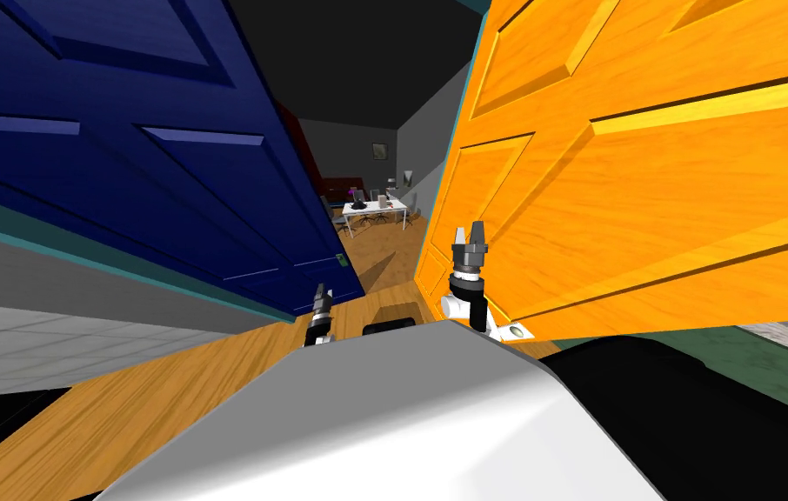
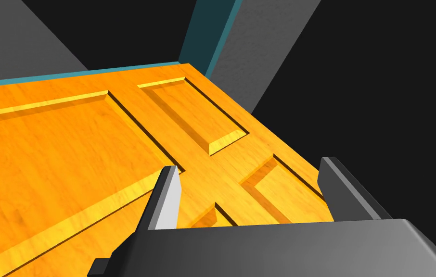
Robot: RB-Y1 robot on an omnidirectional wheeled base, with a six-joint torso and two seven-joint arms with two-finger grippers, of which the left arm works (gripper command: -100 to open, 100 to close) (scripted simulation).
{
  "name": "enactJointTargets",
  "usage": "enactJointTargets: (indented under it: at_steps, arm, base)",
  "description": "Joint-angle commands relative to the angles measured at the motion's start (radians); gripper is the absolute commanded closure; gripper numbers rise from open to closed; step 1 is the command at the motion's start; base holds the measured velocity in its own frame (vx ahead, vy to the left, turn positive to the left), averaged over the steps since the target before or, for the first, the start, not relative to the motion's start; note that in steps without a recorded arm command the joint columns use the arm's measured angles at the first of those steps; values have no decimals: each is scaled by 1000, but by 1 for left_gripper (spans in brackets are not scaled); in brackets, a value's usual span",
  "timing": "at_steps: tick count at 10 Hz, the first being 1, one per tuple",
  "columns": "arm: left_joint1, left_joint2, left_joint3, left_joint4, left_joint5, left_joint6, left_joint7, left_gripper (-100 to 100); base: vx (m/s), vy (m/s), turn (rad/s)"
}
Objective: Pull the door open
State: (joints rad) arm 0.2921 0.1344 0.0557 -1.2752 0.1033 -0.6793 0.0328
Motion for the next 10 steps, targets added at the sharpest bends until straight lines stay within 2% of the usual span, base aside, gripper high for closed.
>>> enactJointTargets:
  at_steps: [1, 4, 5, 10]
  arm:
    - [-6, 4, 2, 29, 3, -9, 6, -100]
    - [-17, 7, 4, 80, 7, -26, 15, -100]
    - [-24, 8, 5, 111, 9, -36, 20, -100]
    - [-42, 12, 8, 191, 16, -62, 33, -100]
  base:
    - [96, -5, -21]
    - [99, 3, -25]
    - [138, 16, -28]
    - [106, 10, -24]
